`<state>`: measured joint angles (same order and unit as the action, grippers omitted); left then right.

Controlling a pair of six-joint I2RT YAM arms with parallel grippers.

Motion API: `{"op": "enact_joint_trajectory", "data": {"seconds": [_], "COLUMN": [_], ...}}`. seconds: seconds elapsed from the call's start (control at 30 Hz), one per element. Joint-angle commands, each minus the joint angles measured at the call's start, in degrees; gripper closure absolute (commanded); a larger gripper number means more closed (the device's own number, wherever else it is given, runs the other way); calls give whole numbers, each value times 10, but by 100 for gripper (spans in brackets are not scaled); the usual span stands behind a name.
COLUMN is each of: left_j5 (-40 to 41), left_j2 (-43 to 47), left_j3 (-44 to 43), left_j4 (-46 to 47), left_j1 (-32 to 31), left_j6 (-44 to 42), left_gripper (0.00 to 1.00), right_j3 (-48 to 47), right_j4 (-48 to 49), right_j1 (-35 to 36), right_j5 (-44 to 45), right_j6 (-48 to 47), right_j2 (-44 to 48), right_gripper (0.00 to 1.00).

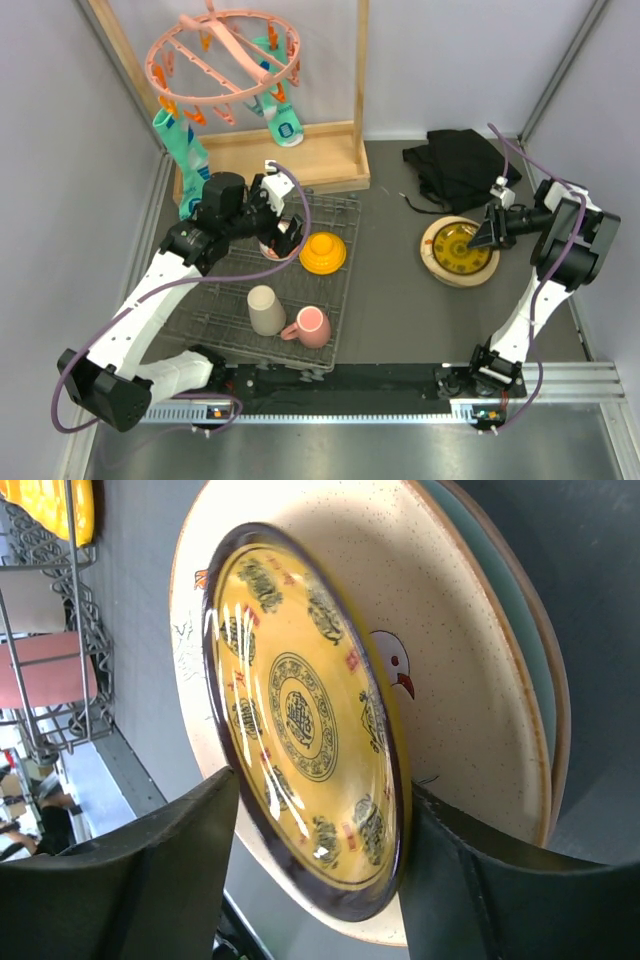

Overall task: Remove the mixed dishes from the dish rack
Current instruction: Place the plate at the center of the board.

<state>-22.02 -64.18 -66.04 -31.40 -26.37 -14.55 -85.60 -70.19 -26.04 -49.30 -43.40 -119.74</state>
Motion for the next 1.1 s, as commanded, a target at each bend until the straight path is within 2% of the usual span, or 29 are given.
{"op": "enact_joint_trajectory", "data": {"seconds": [0.0,0.4,0.67,0.8,1.07], "left_j5": [-8,34,45,86,250], "left_j2": [5,-5,-9,-12,-43], "left_j3": [2,3,3,0,-13], "left_j4": [5,4,1,7,21], "left_j1": [-3,-3,-3,-3,-3], "left_j6": [-11,-14,-14,-13,-5], "left_gripper": [1,1,1,1,1], "right_j3": [-21,3,8,16,11], "right_j4": [14,95,103,110,125], "right_j1": [-2,-1,-1,3,24], "right_j5": [5,85,102,104,114], "right_j6": [-5,57,65,66,88], "right_j2": [14,79,82,93,171], "right_gripper": [38,34,34,34,32]}}
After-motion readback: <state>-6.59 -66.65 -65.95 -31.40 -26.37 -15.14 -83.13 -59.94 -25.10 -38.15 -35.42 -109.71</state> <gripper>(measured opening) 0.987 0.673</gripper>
